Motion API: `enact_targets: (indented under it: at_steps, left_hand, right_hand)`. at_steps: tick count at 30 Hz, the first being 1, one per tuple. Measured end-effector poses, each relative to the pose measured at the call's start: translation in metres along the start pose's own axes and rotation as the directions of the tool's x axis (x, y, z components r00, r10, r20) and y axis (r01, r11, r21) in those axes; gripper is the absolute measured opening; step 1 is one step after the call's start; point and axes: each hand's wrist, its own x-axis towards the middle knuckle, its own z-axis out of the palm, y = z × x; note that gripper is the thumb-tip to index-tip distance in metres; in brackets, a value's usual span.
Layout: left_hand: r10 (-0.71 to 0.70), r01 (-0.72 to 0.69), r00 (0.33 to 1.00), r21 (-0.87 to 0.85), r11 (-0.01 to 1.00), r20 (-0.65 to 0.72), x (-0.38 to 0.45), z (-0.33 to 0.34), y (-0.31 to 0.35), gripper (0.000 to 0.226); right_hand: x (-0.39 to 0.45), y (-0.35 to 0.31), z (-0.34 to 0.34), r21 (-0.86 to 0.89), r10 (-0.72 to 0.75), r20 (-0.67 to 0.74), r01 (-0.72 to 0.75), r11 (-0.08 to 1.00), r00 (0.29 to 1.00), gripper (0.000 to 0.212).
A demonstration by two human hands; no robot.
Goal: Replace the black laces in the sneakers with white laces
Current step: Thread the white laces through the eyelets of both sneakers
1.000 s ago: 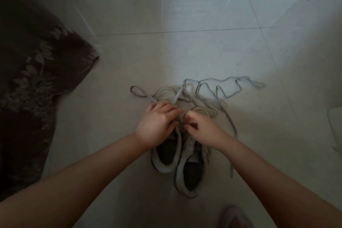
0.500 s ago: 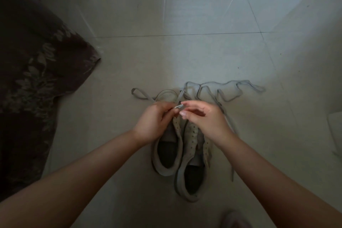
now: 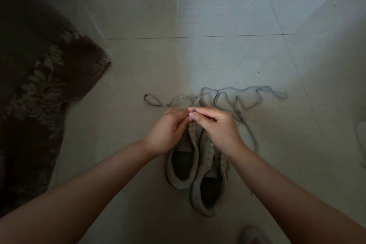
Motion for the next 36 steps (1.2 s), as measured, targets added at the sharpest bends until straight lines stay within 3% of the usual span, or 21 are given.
enact_targets:
  at_steps: [5, 8, 10, 13, 17, 20, 24, 28, 33, 35, 36]
  left_hand:
    - [-0.013, 0.017, 1.0, 0.206, 0.978, -0.021, -0.003, 0.003, -0.007, 0.04]
    - [-0.075, 0.098, 0.994, 0.382, 0.919, -0.074, -0.015, 0.01, -0.015, 0.056]
    - [-0.129, 0.155, 0.987, 0.362, 0.919, -0.097, -0.021, 0.019, -0.021, 0.06]
    - [-0.257, 0.276, 0.959, 0.186, 0.943, -0.12, -0.022, 0.024, -0.023, 0.06]
    - [-0.295, 0.308, 0.949, 0.123, 0.944, -0.113, -0.022, 0.03, -0.019, 0.054]
    - [-0.345, 0.347, 0.937, 0.234, 0.908, -0.05, -0.02, 0.033, -0.029, 0.054]
    - [-0.463, 0.471, 0.882, 0.158, 0.868, -0.088, -0.012, 0.027, -0.021, 0.049]
    - [-0.286, 0.343, 0.937, 0.365, 0.865, -0.202, -0.013, 0.021, -0.014, 0.035]
    - [-0.017, 0.068, 0.995, 0.532, 0.844, -0.1, -0.02, 0.013, -0.01, 0.036]
    - [0.006, 0.036, 0.997, 0.518, 0.855, -0.078, -0.025, 0.015, -0.012, 0.031]
    - [-0.001, 0.042, 0.997, 0.502, 0.864, -0.08, -0.026, 0.015, -0.013, 0.03]
  right_hand:
    - [-0.001, -0.002, 0.002, -0.028, -0.046, -0.015, 0.046, 0.999, 0.999, 0.016]
    - [-0.002, -0.005, 0.001, -0.014, 0.022, 0.014, -0.022, 1.0, 1.0, 0.015]
    - [-0.006, -0.005, 0.007, 0.049, 0.12, 0.03, -0.122, 0.991, 0.992, 0.014]
    - [-0.009, -0.014, 0.015, 0.39, 0.366, 0.121, -0.383, 0.837, 0.923, 0.013]
    - [-0.007, -0.028, 0.003, 0.645, 0.49, 0.296, -0.55, 0.531, 0.82, 0.018]
    - [-0.018, -0.039, 0.01, 0.661, 0.466, 0.444, -0.631, 0.407, 0.765, 0.016]
    - [-0.02, -0.043, 0.011, 0.612, 0.428, 0.567, -0.707, 0.354, 0.704, 0.016]
    - [-0.011, -0.03, 0.0, 0.608, 0.468, 0.562, -0.724, 0.326, 0.682, 0.014]
    - [-0.011, -0.012, -0.002, 0.602, 0.548, 0.48, -0.711, 0.363, 0.685, 0.012]
    - [-0.009, -0.008, 0.0, 0.564, 0.631, 0.379, -0.71, 0.422, 0.677, 0.017]
    - [-0.008, -0.008, 0.001, 0.459, 0.678, 0.306, -0.728, 0.509, 0.668, 0.019]
